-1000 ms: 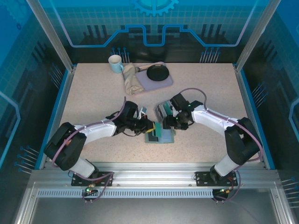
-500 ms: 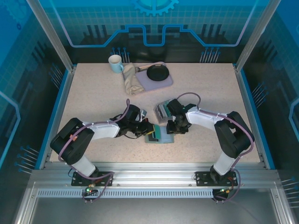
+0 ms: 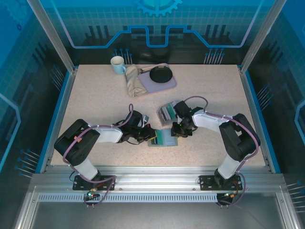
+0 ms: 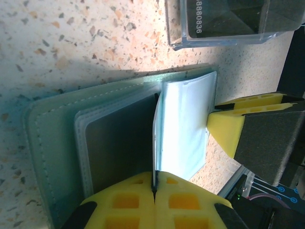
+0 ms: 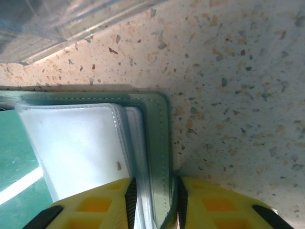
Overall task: Put the credit cards into the card holder
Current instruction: Insert the credit card into the card slot.
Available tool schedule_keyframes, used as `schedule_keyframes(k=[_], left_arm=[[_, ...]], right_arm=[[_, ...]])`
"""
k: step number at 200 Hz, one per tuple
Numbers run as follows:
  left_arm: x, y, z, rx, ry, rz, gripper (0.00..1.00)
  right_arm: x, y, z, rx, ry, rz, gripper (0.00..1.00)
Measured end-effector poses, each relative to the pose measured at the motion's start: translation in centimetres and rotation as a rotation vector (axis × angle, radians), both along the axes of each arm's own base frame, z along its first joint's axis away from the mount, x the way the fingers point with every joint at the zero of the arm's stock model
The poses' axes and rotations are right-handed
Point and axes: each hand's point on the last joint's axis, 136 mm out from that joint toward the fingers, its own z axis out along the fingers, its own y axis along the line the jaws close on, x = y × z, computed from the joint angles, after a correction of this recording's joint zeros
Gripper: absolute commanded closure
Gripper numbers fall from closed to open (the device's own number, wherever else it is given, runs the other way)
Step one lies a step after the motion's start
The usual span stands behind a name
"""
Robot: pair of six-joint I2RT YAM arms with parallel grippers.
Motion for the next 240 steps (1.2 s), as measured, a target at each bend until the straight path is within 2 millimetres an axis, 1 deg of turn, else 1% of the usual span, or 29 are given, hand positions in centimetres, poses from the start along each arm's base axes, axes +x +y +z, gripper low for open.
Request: schedule_keyframes(k=[21, 72, 91, 119, 137, 165, 202, 240], left_arm=[[0.2, -0.1, 0.1, -0.015, -0.018, 0.002, 0.98], [-0.2, 0.3, -0.3, -0.024, -0.036, 0.011, 0.98], [-0.3, 0.3, 0.1, -0.027, -0.048, 0.015, 0.98], [0.0, 0.2, 1.3, -0.041, -0.079, 0.024, 0.98], [0.1, 0.2, 1.6, -0.045, -0.086, 0.025, 0.98], [0.1, 0.1, 1.3, -0.048, -0.078, 0.030, 0.98], [0.1, -0.4, -0.3, -0.053, -0.041, 0.031, 0.98], [0.3, -1.2, -0.1, -0.091, -0.047, 0.030, 0.98]], right_arm=[[0.0, 0.1, 0.0, 0.014, 0.004, -0.010, 0.75], [0.0, 0.0, 0.0, 0.021, 0.010, -0.030, 0.76], [0.0, 0.0, 0.0, 0.020, 0.010, -0.030, 0.76], [0.0, 0.0, 0.0, 0.020, 0.010, -0.032, 0.76], [0.0, 0.0, 0.0, 0.020, 0.011, -0.034, 0.76], [0.0, 0.0, 0.0, 0.020, 0.012, -0.037, 0.76], [0.0, 0.0, 0.0, 0.021, 0.012, -0.038, 0.76], [0.0, 0.0, -0.1, 0.020, 0.015, -0.041, 0.76]])
